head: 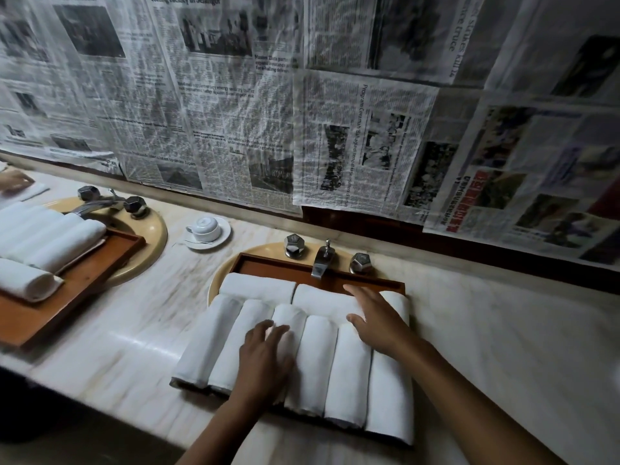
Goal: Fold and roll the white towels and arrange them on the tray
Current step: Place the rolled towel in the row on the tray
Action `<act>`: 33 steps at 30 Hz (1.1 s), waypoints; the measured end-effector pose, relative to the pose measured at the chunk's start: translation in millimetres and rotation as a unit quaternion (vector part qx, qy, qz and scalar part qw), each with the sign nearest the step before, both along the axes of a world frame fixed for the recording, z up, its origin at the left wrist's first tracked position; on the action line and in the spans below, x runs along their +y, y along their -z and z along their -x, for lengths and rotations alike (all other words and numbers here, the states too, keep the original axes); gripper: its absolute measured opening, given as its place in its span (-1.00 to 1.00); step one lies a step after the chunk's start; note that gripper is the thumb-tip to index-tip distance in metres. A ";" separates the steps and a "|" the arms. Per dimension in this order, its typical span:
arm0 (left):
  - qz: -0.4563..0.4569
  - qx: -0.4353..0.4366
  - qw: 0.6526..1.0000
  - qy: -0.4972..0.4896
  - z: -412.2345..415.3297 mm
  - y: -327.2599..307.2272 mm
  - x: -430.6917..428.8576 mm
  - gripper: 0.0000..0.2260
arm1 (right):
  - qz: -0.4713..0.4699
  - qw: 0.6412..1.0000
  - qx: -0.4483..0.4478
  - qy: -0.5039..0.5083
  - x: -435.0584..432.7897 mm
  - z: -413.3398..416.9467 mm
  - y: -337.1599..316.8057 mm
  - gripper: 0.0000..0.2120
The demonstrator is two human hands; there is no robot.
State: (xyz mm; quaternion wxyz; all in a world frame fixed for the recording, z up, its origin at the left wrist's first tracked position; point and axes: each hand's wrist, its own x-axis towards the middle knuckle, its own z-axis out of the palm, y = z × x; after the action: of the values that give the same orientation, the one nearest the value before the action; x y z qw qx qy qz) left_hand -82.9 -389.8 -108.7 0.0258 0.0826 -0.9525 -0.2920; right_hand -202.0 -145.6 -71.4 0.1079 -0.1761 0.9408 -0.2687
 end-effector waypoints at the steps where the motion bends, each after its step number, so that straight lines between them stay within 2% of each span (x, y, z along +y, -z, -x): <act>1: 0.001 0.004 1.000 -0.006 3.0 -4.1 3.0 -0.53 | 0.019 1.000 0.005 0.024 4.3 -6.8 -1.5 -0.43; 4: -0.006 0.017 1.000 0.006 14.2 -16.9 18.7 -0.53 | 0.074 0.993 0.013 0.094 24.0 -31.0 -9.2 -0.45; 11: -0.068 0.059 0.993 0.077 37.5 -35.9 78.8 -0.64 | 0.115 0.973 0.031 0.199 94.4 -90.8 -17.4 -0.46; 21: -0.150 0.052 0.964 0.215 56.8 -50.5 226.1 -0.76 | 0.105 0.941 0.086 0.311 228.6 -160.1 -15.6 -0.54; 27: -0.173 0.018 0.948 0.267 43.5 -42.6 333.8 -0.76 | 0.053 0.904 0.077 0.418 343.8 -199.5 8.4 -0.58; 30: -0.181 0.002 0.942 0.282 35.3 -35.9 387.8 -0.77 | 0.005 0.883 0.022 0.470 406.8 -219.6 33.6 -0.54; 33: -0.186 -0.013 0.939 0.289 26.7 -27.2 434.2 -0.77 | -0.122 0.860 -0.054 0.492 461.0 -243.7 73.8 -0.41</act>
State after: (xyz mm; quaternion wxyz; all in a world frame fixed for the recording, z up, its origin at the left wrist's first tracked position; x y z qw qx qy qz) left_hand -109.6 44.4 -81.5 -0.0883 -0.1890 -0.8641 -0.4581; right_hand 41.6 315.3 -145.2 0.0333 0.3391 0.9229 -0.1794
